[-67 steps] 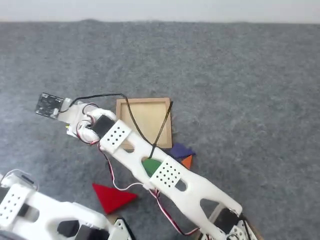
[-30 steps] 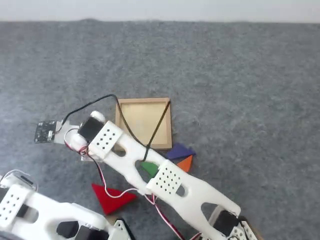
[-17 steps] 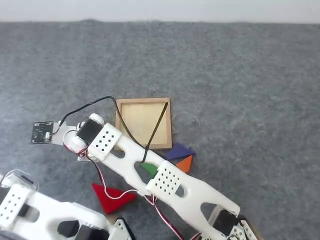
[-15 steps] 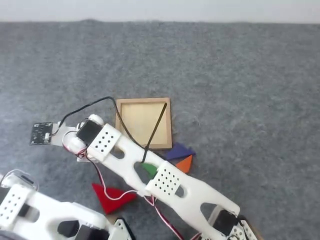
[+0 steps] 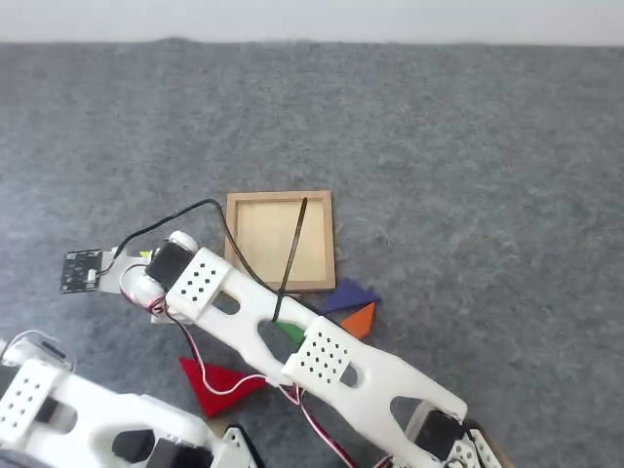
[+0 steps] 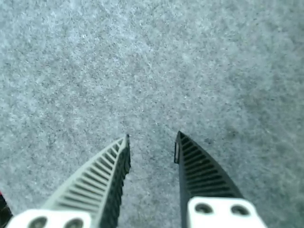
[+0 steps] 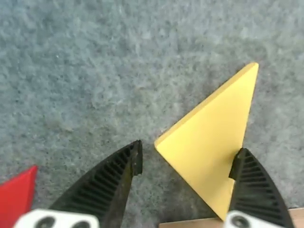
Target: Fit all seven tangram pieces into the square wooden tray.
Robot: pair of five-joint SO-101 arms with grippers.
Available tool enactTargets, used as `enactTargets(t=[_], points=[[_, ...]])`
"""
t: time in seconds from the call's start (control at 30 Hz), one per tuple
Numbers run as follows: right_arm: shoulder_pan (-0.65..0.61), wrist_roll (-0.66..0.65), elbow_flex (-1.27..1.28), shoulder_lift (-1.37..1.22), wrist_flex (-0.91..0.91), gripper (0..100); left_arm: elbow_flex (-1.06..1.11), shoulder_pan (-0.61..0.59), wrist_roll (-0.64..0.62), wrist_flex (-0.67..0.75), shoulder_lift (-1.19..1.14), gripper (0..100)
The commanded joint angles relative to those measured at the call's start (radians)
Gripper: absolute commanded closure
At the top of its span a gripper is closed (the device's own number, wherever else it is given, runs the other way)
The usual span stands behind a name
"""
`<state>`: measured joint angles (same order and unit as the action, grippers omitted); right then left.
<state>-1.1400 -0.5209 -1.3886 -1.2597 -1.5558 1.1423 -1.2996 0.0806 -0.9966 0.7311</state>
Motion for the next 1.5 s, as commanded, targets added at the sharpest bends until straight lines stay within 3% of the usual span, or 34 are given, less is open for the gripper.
enactTargets(t=[0.0, 0.6, 0.77, 1.2, 1.47], points=[[0.007, -0.009, -0.009, 0.016, 0.021, 68.0, -0.007, 0.005, 0.009, 0.018, 0.029, 84], [0.039, -0.064, -0.011, -0.004, 0.035, 66.4, -0.007, 0.005, 0.009, 0.018, 0.029, 84], [0.039, -0.069, -0.012, -0.005, 0.036, 74.4, -0.007, 0.005, 0.009, 0.018, 0.029, 84], [0.035, -0.069, -0.011, -0.005, 0.035, 73.3, -0.007, 0.005, 0.009, 0.018, 0.029, 84], [0.035, -0.140, -0.023, 0.031, -0.027, 82.9, -0.005, 0.005, 0.009, 0.025, 0.029, 84]])
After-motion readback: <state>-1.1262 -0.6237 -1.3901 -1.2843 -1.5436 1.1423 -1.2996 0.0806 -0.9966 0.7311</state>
